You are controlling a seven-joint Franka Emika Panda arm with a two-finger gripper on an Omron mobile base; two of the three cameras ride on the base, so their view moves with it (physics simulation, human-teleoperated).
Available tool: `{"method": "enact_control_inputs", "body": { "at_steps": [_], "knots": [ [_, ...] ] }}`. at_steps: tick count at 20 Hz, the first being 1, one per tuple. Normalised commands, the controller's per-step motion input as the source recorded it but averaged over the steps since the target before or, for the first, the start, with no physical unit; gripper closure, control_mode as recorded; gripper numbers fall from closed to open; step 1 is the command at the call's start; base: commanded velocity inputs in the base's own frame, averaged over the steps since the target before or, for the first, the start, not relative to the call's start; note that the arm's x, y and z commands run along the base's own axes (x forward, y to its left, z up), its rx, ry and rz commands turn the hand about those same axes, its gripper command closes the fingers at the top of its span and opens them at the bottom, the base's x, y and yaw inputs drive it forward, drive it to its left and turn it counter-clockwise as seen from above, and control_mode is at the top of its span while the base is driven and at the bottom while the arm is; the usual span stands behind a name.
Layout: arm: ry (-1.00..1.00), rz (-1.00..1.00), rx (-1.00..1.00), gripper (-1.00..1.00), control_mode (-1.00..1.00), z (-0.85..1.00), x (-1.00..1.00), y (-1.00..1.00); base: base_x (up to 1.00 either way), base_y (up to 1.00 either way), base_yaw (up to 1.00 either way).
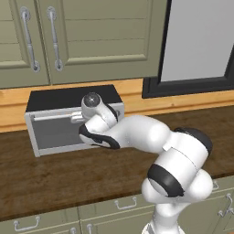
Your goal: Pick up the kebab skewer and baguette bread, and place them inside the toaster oven. Close the toaster oven door and start by setting the timer.
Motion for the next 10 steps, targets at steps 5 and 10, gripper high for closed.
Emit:
{"method": "enact_control_inputs", "body": {
  "at_steps": [5,10],
  "knots": [
    [0.00,0.00,0.00,-1.00,-1.00,0.00,0.08,-0.28,0.00,0.00,0.00],
    [0.00,0.00,0.00,-1.00,-1.00,0.00,-0.01,-0.23,0.00,0.00,0.00]
  ]
}}
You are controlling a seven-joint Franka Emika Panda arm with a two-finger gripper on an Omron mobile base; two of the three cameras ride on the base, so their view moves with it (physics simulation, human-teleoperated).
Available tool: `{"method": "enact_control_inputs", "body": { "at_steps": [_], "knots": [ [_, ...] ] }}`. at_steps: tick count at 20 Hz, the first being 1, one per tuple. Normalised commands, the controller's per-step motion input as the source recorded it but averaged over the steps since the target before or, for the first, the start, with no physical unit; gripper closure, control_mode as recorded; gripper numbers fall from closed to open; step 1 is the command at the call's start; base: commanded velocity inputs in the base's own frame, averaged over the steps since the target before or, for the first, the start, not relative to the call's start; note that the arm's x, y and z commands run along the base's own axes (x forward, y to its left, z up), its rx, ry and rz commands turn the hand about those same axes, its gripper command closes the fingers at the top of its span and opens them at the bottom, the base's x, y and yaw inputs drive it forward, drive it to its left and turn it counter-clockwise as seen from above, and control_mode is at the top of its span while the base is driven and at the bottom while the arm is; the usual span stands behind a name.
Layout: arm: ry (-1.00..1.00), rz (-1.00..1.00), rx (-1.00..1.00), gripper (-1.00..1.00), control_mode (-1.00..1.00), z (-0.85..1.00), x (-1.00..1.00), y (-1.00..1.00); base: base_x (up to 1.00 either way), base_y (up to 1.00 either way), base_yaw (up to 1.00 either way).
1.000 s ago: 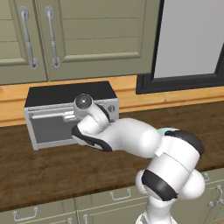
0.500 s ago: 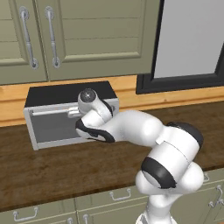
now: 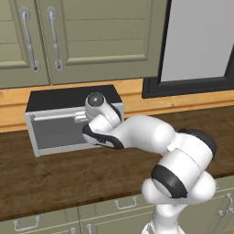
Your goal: Pick up the kebab skewer and baguette bread, and place them inside the toaster oven. Close the toaster oven door and start by setting the timer.
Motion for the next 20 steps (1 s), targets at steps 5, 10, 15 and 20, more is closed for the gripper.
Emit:
{"method": "enact_control_inputs", "body": {
  "at_steps": [5,10,15,20],
  "knots": [
    [0.00,0.00,0.00,-1.00,-1.00,0.00,0.08,-0.10,0.00,0.00,0.00],
    [0.00,0.00,0.00,-1.00,-1.00,0.00,0.01,-0.10,0.00,0.00,0.00],
    [0.02,0.00,0.01,-1.00,-1.00,0.00,-0.06,-0.04,0.00,0.00,0.00],
    [0.03,0.00,0.02,-1.00,-1.00,0.00,-0.52,0.00,0.00,0.00,0.00]
  ]
}}
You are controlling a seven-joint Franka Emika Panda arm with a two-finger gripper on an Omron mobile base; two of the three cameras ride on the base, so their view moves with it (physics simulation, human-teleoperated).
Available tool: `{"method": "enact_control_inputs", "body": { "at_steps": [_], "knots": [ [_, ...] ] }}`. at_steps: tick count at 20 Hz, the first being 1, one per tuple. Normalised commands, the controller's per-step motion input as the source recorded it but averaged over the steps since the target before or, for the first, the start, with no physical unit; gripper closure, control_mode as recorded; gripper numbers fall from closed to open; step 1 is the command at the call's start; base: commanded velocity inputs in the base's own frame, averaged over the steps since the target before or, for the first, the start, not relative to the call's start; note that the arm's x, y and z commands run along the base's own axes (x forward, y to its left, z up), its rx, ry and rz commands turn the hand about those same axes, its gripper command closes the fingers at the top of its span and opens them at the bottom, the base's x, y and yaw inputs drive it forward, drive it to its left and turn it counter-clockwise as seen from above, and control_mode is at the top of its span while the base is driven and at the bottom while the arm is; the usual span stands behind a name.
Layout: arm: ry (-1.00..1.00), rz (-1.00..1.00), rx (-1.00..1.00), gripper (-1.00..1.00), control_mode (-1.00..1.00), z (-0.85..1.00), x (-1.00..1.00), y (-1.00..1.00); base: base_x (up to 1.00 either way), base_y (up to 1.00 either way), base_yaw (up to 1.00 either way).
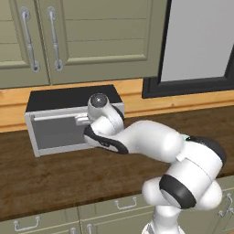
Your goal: Pick up the kebab skewer and baguette bread, and place them inside the toaster oven. Close the toaster oven door and start by setting the timer.
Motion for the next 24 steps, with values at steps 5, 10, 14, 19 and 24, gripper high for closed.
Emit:
{"method": "enact_control_inputs", "body": {
  "at_steps": [5,10,14,19,24],
  "knots": [
    [0.00,0.00,0.01,-1.00,-1.00,0.00,-0.67,-0.03,0.00,0.00,0.00],
    [0.00,0.03,-0.03,-1.00,-1.00,0.02,-0.42,-0.40,0.00,0.00,0.00],
    [0.01,0.26,-0.25,-1.00,-1.00,0.02,-0.37,-0.27,0.00,0.00,0.00],
    [0.14,0.45,-0.38,-1.00,-1.00,0.01,-0.16,-0.33,0.00,0.00,0.00],
    [0.31,0.51,-0.50,-1.00,-1.00,0.00,-0.03,-0.09,0.00,0.00,0.00]
  ]
}}
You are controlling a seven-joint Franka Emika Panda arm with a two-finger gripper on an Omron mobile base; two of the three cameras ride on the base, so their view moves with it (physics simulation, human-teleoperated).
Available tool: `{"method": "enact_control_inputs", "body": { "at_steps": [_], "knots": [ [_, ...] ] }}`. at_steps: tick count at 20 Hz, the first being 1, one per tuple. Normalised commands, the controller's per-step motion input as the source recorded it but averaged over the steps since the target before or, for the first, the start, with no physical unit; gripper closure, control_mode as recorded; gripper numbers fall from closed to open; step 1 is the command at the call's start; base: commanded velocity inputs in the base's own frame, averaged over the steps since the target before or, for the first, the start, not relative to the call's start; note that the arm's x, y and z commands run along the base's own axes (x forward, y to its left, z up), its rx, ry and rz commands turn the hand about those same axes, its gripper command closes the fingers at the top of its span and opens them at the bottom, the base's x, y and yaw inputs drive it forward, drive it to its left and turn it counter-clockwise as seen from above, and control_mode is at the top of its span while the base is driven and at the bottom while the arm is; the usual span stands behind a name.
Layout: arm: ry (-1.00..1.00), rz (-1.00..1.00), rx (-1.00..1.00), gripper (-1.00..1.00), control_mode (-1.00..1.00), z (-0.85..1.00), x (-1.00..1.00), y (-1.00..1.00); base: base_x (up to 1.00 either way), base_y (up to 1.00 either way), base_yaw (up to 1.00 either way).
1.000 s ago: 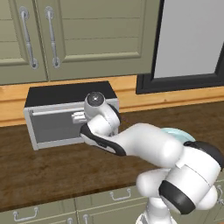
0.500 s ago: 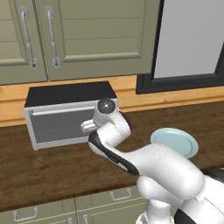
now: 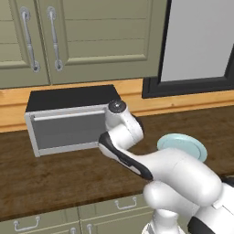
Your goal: Pick up the kebab skewer and baguette bread, and place them inside the toaster oven. Close the toaster oven door and start by setting the timer.
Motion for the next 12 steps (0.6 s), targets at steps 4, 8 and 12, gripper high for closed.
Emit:
{"method": "enact_control_inputs", "body": {
  "at_steps": [4,8,12],
  "knots": [
    [0.40,0.57,-0.63,-1.00,-1.00,-0.05,0.00,0.03,0.00,0.00,0.00],
    [0.27,0.58,-0.63,-1.00,-1.00,-0.09,0.00,0.00,0.00,0.00,0.00],
    [0.18,0.54,-0.56,-1.00,-1.00,-0.10,-0.09,-0.03,0.00,0.00,0.00]
  ]
}}
